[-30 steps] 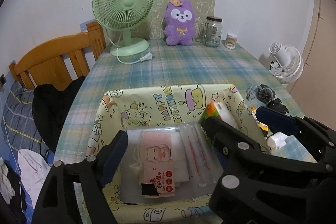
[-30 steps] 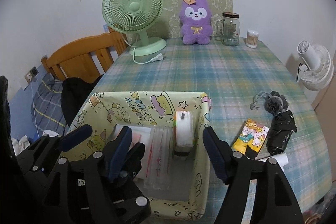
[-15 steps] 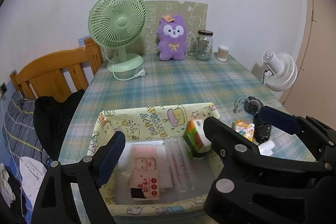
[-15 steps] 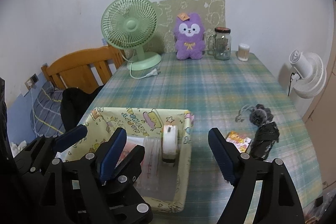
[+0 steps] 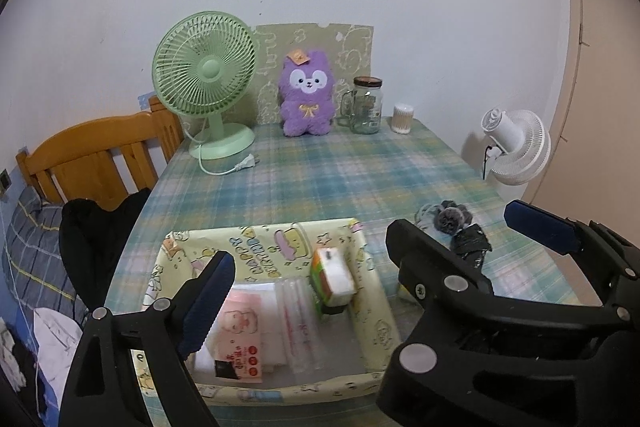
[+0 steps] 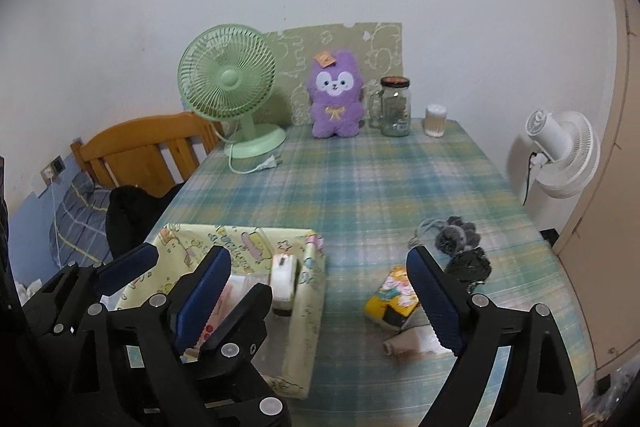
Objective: Organize soft objects
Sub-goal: 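Move both tools back over the umbrella and white cloth on the table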
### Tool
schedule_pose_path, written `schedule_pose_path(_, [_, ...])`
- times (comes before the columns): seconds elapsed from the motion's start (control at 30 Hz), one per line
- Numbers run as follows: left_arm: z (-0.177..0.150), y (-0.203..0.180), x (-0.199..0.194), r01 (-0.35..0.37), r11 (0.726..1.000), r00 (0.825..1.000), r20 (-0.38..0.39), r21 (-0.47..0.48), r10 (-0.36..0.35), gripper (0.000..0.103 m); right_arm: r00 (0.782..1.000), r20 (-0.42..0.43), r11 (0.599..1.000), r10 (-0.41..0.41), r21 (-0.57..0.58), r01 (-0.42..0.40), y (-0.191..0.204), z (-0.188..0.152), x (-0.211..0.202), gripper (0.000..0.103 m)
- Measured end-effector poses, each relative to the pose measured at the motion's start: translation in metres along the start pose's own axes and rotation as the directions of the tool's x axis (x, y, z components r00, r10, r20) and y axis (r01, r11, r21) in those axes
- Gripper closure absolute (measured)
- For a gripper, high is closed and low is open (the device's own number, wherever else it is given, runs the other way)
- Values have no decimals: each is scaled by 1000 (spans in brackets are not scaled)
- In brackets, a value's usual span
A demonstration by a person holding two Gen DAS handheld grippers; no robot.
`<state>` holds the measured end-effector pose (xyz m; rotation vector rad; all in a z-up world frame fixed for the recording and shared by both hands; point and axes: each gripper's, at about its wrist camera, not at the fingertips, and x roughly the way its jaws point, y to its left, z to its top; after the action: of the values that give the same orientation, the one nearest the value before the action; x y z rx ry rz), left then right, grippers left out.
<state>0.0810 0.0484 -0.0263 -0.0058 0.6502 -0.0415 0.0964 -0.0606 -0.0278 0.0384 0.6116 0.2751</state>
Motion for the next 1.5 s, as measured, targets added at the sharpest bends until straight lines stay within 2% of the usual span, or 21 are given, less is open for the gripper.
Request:
schedule_pose_path(0.67, [8,-60,-13,26,999,998,53,33,-27,11,995,81,997,-63,42,60,-57,1,-39,7])
schedule_pose_path(1.2, [-1,-107,-7,88,994,995,46,69,-91,11,986,103,991,-127,56,122,-101,-14,-55,7])
schedule_pose_path(1.5, [-12,-126,11,102,993,994,21,59,-103,11,986,82,989,-144,40,141,-122,-27,-43,7])
